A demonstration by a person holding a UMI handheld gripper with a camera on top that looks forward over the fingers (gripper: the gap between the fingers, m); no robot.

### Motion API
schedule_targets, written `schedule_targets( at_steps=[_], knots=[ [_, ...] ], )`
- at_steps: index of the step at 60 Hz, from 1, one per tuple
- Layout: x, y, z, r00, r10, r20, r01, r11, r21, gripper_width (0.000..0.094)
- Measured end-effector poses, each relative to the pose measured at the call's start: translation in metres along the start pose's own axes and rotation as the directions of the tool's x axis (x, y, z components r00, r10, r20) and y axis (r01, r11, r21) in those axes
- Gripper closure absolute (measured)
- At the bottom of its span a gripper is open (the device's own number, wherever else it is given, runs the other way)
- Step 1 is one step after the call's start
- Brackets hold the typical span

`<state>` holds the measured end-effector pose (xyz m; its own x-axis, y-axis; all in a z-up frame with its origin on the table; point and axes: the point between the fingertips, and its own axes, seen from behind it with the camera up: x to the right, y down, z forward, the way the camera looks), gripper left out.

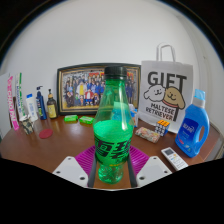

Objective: Pour water

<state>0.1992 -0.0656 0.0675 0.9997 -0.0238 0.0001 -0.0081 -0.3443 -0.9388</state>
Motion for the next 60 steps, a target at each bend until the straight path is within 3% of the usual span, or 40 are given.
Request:
schedule_targets(
  at_steps=[10,22,39,50,60],
  knots=[
    [-0.001,-0.003,0.001,1.0,-0.016,-0.003,0.016,1.0,0.011,0.0578],
    [-0.005,-0.017,0.0,0.997,-0.076,-0.029,0.077,0.997,0.019,0.058],
    [-0.025,-0.076,0.01,0.953,-0.279,-0.113,0.284,0.958,0.031,0.0581],
    [-0.076,-0.14,0.023,0.838,-0.511,-0.192,0.526,0.849,0.039,0.0581],
    [-0.162,-0.188,0.043,0.614,-0.749,-0.25,0.777,0.628,0.027,0.0583]
  ],
)
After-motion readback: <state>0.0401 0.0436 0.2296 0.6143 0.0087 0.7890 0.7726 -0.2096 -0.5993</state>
